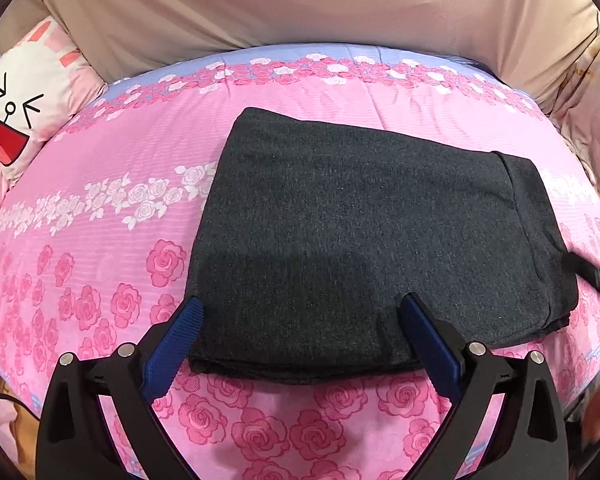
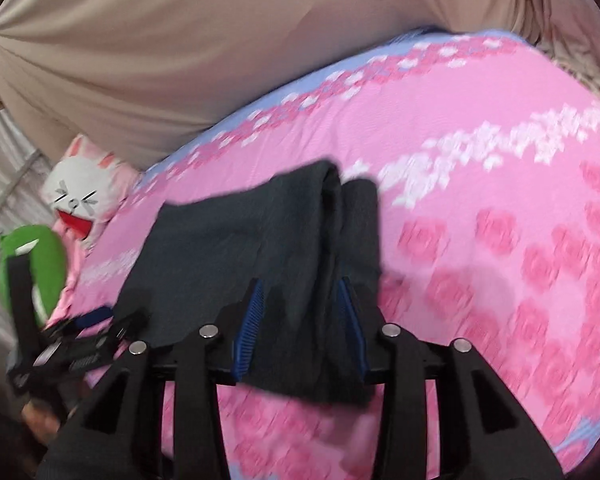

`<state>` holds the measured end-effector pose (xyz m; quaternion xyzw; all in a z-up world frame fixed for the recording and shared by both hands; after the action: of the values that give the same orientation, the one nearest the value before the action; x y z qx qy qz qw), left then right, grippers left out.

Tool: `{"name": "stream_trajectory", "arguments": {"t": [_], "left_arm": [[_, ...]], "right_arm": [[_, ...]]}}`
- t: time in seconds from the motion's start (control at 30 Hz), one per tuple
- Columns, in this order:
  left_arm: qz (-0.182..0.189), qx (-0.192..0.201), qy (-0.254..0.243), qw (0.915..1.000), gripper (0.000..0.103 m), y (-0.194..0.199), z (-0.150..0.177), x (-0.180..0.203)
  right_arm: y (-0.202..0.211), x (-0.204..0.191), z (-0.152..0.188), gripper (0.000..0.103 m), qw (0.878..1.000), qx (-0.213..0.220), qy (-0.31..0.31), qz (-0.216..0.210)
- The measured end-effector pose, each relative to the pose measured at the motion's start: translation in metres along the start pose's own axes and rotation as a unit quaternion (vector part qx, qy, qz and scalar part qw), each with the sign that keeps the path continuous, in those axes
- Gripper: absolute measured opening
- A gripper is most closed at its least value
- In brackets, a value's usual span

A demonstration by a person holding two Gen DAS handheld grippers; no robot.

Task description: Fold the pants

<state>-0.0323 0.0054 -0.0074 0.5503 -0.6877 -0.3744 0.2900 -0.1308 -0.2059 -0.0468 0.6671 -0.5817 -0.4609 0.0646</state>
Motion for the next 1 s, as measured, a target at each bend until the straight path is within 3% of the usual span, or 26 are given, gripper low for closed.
{"name": "stream_trajectory", "arguments": {"t": [0.03,0.13,0.2,0.3,0.37,0.43,0.47,0.57,0.6,0.67,0.8,0.9,1.0], "left_arm": [[-0.004,0.002,0.0,1.0,0.098,0.0,0.0,0.001],[-0.013,0.001,-0.003,0.9999,0.098,-0.003,-0.001,0.004],[-0.013,-0.002,-0.004,0.9999,0.098,-0.001,0.0,0.004],[0.01,0.005,0.013,0.9999,0.098,0.009,-0.001,-0.002],[0.021,0.019,0.027,0.9992,0.098,0.018,0.0,-0.007],[0.024,0.025,0.035,0.9988,0.098,0.018,0.0,-0.012],[0.03,0.017,0.041,0.9985,0.098,0.014,0.0,-0.017],[0.077,-0.003,0.093,0.9927,0.098,0.005,0.0,-0.045],[0.089,-0.009,0.113,0.9896,0.098,0.001,0.001,-0.054],[0.118,-0.02,0.147,0.9819,0.098,-0.009,0.003,-0.072],[0.177,-0.04,0.201,0.9626,0.098,-0.032,0.008,-0.089],[0.188,-0.033,0.192,0.9626,0.098,-0.035,0.001,-0.08],[0.212,-0.029,0.175,0.9609,0.098,-0.043,-0.011,-0.066]], "right_arm": [[-0.006,-0.002,0.008,0.038,1.0,-0.017,0.007,-0.003],[-0.015,-0.005,0.016,0.035,1.0,-0.008,0.022,0.019],[-0.008,-0.011,0.012,0.016,0.999,0.003,0.027,0.028],[0.012,-0.024,0.005,0.014,0.998,0.029,0.054,0.033],[0.012,-0.022,0.007,0.015,0.994,0.032,0.081,0.068],[0.001,-0.004,0.011,0.031,0.994,0.021,0.065,0.087],[0.006,0.005,0.01,0.048,0.996,0.03,0.037,0.079],[0.017,0.017,0.007,0.057,0.999,0.03,-0.01,0.043],[0.017,0.019,0.007,0.071,0.998,0.032,-0.015,0.046],[0.012,0.025,0.007,0.089,0.998,0.019,-0.033,0.056],[-0.003,0.033,0.011,0.091,0.997,-0.006,-0.079,-0.006],[-0.016,0.026,0.006,0.09,0.995,-0.015,-0.087,-0.039],[-0.028,0.02,-0.002,0.09,0.996,-0.008,-0.082,-0.031]]}}
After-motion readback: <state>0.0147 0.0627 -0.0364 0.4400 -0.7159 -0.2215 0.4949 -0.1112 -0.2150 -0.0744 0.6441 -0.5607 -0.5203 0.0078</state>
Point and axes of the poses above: each gripper's, at about its wrist camera, not at the fingertips, and y roughly against the way its jaws point, x to its right, z to its underside, the point moved 1 cm from there along -y, roughly the way its jaws point, and after that the axes turned 2 degrees about -y, right-handed, at the moved point
